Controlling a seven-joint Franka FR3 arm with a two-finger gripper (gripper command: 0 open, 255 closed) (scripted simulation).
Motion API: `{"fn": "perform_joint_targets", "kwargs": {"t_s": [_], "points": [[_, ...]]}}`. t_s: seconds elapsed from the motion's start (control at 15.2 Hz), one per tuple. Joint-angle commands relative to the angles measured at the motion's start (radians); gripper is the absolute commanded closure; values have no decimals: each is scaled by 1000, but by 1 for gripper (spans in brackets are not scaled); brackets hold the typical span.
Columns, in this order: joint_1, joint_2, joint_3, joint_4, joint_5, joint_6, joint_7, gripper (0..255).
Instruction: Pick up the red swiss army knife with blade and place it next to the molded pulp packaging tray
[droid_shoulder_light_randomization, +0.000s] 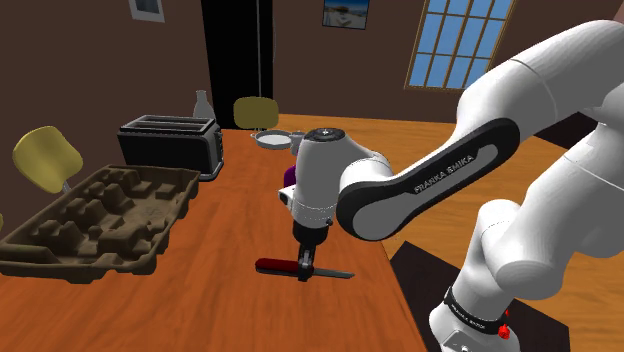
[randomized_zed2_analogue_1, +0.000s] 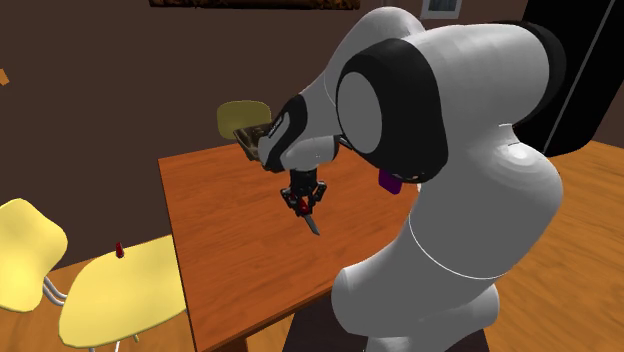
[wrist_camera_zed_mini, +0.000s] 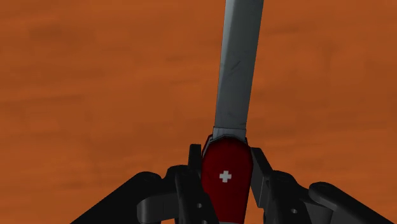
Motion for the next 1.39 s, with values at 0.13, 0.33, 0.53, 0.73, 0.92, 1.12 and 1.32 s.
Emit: {"fn": "perform_joint_targets", "kwargs": {"t_s": [0.13,0.33,0.53,0.73,0.92,1.12,1.32], "points": [[4,-36,-8,29,7,-64,-5,255],[6,-60,-15,52,10,-111,-9,255],[7,-81,-21,77,12,-156,-13,255],[8,-100,-28,103,13,-201,-15,255],[8,-116,-34,131,13,-245,-18,255],[7,-129,-40,162,13,-288,-19,255],[7,-140,-45,193,11,-331,-20,255]]}}
